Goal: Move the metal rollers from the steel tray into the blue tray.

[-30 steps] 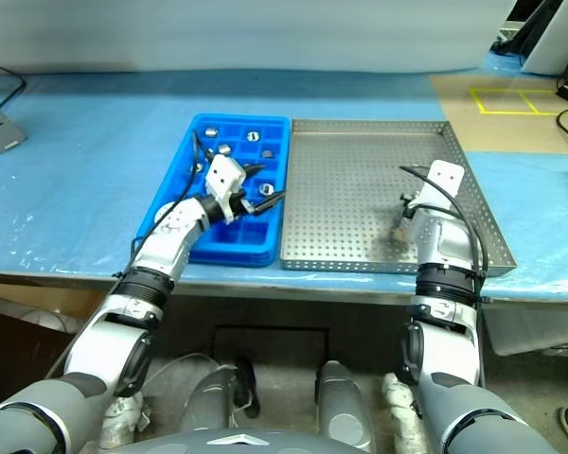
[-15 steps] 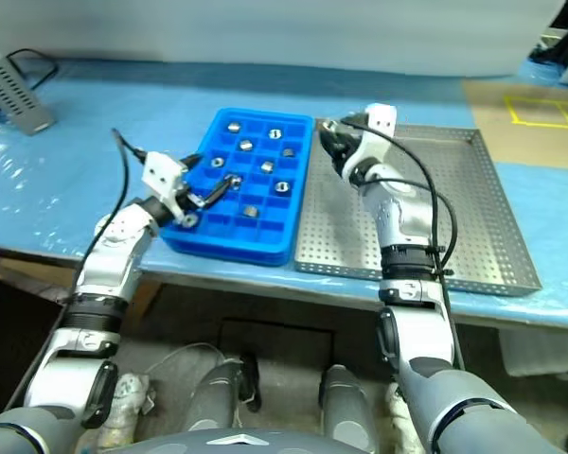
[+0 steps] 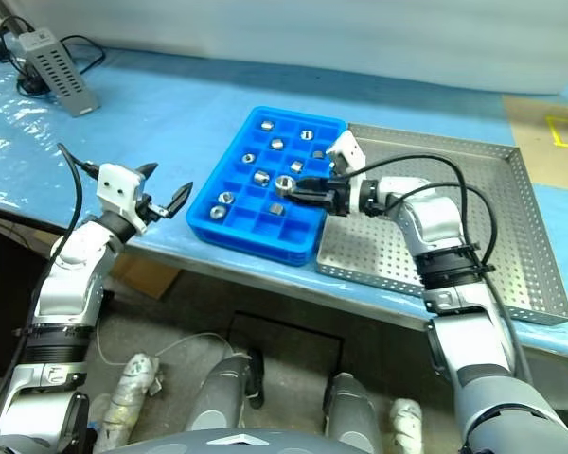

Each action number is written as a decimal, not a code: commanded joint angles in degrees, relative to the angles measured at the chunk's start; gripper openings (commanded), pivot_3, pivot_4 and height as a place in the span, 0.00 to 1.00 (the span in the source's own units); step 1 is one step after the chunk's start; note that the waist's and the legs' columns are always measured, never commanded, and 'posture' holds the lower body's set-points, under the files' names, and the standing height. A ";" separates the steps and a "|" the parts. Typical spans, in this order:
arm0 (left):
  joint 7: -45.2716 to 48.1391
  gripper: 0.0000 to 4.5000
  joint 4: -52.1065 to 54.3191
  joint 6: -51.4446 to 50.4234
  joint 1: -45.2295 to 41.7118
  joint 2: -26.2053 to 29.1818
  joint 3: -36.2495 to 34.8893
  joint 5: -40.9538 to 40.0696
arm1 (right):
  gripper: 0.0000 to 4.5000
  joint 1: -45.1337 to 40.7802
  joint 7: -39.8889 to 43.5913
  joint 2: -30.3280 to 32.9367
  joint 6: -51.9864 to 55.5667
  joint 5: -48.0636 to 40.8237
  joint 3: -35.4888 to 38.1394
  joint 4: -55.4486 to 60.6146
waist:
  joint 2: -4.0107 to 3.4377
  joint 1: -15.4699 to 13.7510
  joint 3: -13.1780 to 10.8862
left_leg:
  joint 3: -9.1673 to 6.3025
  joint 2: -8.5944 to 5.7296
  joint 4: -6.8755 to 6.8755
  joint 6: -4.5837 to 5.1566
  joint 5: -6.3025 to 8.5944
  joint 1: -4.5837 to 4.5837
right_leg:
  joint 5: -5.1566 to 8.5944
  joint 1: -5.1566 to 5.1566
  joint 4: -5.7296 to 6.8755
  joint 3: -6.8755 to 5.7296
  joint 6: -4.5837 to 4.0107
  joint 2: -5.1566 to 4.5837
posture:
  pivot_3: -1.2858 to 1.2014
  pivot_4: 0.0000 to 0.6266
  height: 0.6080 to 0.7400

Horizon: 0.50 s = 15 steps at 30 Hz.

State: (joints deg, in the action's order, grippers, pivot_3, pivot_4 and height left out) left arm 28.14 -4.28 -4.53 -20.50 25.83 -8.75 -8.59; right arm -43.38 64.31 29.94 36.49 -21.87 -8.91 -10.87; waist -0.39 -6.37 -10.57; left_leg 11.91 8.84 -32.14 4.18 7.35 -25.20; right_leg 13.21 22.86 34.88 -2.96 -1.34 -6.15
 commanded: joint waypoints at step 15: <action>1.01 0.90 -4.00 2.29 -4.74 -0.06 3.53 1.56 | 0.70 3.95 -2.11 0.06 0.45 3.28 -3.40 4.26 | 0.02 0.84 0.01 | 0.00 0.00 -0.05 0.03 0.00 -0.03 | 0.00 0.00 -0.01 0.00 -0.02 0.01 | 0.52 0.24 1.00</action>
State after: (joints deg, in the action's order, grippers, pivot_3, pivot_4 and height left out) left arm 28.82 -8.81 -3.50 -24.13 25.38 -5.61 -7.49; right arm -38.94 63.42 30.36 37.61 -18.68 -14.01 -7.17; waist -0.37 -5.53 -10.56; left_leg 11.90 8.83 -32.20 4.21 7.36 -25.19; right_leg 13.21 22.82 34.88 -2.96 -1.36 -6.14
